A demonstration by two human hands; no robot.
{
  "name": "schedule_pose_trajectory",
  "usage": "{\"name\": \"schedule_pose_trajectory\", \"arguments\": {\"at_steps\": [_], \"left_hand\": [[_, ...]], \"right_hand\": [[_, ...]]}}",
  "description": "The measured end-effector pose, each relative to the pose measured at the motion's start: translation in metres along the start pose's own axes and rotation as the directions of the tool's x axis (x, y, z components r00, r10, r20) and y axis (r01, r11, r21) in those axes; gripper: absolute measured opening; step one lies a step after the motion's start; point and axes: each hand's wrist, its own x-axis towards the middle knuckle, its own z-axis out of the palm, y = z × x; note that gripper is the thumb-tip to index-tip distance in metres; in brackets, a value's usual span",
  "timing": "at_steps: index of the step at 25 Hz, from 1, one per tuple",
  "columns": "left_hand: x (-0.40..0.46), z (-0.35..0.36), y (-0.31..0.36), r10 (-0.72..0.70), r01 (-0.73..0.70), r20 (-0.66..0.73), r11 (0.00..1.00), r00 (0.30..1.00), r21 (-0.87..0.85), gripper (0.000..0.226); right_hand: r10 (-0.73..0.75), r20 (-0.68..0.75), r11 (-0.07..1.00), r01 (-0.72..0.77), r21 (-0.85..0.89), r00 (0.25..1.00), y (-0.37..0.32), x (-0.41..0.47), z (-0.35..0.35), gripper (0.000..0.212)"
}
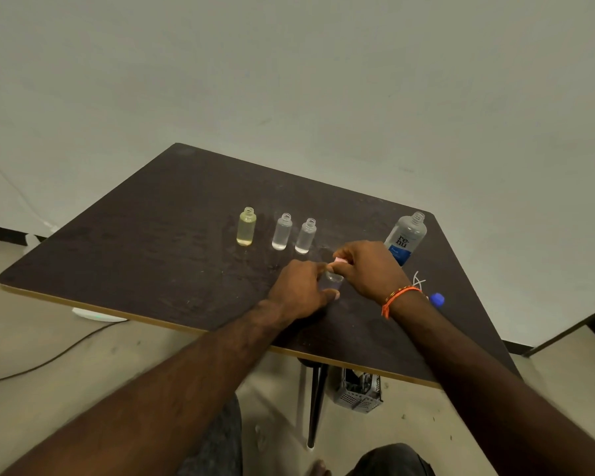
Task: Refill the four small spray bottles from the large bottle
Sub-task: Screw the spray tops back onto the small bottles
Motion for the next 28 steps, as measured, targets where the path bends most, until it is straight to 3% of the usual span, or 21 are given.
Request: {"name": "schedule_pose_trajectory", "arguments": {"at_steps": [4, 7, 9, 12, 16, 18, 21, 24, 28], "left_hand": [[0.001, 0.004, -0.003, -0.037, 0.038, -0.018, 0.998, 0.999, 0.044, 0.032], [0.0, 0.003, -0.004, 0.0, 0.0, 0.001, 1.0, 1.0, -0.006, 0.035], [0.0, 0.002, -0.005, 0.023, -0.022, 0.006, 0.998, 1.0, -0.065, 0.033], [-0.001, 0.004, -0.007, 0.015, -0.014, 0.014, 0.997, 1.0, -0.081, 0.033], [0.0, 0.004, -0.006, 0.029, -0.03, -0.006, 0.999, 1.0, -0.042, 0.034], [0.001, 0.004, -0.005, 0.021, -0.021, -0.008, 0.999, 1.0, 0.026, 0.033], [0.002, 0.005, -0.005, 0.013, -0.012, -0.003, 0.994, 1.0, 0.108, 0.04], [0.003, 0.005, -0.008, 0.021, -0.02, -0.011, 0.995, 1.0, 0.099, 0.041], [0.005, 0.009, -0.01, 0.023, -0.02, -0.02, 0.991, 1.0, 0.132, 0.044]], "right_hand": [[0.131, -0.039, 0.989, -0.133, -0.064, 0.991, -0.003, 0.0, 0.005, 0.053], [0.105, -0.101, 0.994, -0.106, -0.007, 0.989, -0.004, -0.008, 0.005, 0.072], [0.026, -0.124, 0.992, -0.011, 0.123, 0.992, -0.002, -0.01, 0.001, 0.06], [-0.114, -0.023, 0.99, 0.115, 0.08, 0.993, 0.001, -0.015, -0.005, 0.039], [-0.027, -0.149, 0.996, 0.039, 0.075, 0.988, 0.002, -0.01, -0.002, 0.026], [0.03, -0.168, 0.998, -0.021, 0.051, 0.985, 0.001, -0.005, 0.002, 0.041], [0.03, -0.055, 0.989, -0.022, 0.144, 0.998, 0.002, -0.008, 0.01, 0.064], [-0.102, -0.012, 0.969, 0.102, 0.224, 0.995, 0.011, -0.015, 0.01, 0.05], [0.029, -0.139, 0.985, -0.005, 0.175, 0.99, 0.016, -0.011, 0.012, 0.046]]}}
